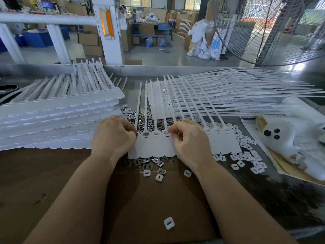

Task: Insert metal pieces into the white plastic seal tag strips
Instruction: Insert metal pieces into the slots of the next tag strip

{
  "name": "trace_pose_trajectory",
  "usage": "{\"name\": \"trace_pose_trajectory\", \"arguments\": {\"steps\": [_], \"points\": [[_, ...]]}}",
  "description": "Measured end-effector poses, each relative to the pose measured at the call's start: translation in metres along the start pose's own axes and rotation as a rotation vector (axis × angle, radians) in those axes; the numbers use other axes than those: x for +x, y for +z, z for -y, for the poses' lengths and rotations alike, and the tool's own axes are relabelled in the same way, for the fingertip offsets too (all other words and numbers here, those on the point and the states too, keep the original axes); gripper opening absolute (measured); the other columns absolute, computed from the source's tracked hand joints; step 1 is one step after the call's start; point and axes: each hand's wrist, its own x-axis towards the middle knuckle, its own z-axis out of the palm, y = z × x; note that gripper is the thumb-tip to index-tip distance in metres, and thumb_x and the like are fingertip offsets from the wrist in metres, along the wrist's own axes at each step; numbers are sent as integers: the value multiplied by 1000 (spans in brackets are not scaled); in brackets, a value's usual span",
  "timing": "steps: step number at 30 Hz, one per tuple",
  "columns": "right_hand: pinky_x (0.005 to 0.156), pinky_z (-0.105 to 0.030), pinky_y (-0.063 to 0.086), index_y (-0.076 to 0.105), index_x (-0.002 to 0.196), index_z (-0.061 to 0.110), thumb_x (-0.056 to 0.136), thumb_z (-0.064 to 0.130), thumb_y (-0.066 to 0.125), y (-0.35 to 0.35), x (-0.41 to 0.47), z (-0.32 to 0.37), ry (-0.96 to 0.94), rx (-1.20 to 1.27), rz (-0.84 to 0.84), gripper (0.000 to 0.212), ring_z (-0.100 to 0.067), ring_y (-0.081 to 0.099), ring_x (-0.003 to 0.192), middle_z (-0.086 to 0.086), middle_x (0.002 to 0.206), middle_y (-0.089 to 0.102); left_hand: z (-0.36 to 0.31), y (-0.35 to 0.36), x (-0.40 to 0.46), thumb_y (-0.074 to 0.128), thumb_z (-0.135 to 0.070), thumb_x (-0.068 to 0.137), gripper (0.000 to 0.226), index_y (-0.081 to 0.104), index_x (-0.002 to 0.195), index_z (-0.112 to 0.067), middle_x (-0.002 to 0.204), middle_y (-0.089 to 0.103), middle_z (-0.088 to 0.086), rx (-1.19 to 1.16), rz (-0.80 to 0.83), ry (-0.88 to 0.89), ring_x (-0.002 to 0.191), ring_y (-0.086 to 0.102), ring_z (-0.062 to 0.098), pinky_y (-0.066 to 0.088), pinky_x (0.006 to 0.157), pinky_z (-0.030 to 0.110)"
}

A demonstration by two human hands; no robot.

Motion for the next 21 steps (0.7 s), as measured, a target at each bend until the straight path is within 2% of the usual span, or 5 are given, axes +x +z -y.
{"name": "trace_pose_trajectory", "arguments": {"steps": [3,10,17,19,21], "points": [[76,-19,39,70,86,12,84,5,60,0,0,0,4,2,0,12,-8,46,82,8,78,52,-1,-1,0,57,-9,77,32,60,59,-36,89,52,-11,-4,-5,-16,82,51,15,36,62,24],[77,-21,41,70,87,12,84,6,59,0,-1,0,1,-6,8,12,-10,49,84,1,83,61,1,-1,3,46,3,73,45,62,54,-35,87,49,-12,-50,30,-54,73,45,9,33,53,19],[77,-20,39,70,87,12,85,7,59,0,0,1,3,-12,17,13,-11,48,84,2,82,58,-1,0,2,45,3,76,47,61,55,-35,90,50,-11,8,31,-12,87,46,12,37,70,25],[77,-21,40,70,87,12,85,7,59,0,0,1,0,-14,18,12,-13,50,85,2,83,59,-1,-1,2,44,4,74,46,62,56,-34,91,52,-9,-17,59,-30,84,46,11,36,65,22],[77,-22,41,70,87,12,85,7,59,0,0,0,-1,-16,17,12,-14,52,86,1,83,60,-1,-2,2,43,5,72,44,64,56,-31,86,55,-7,-63,69,-76,70,45,9,33,53,21]]}}
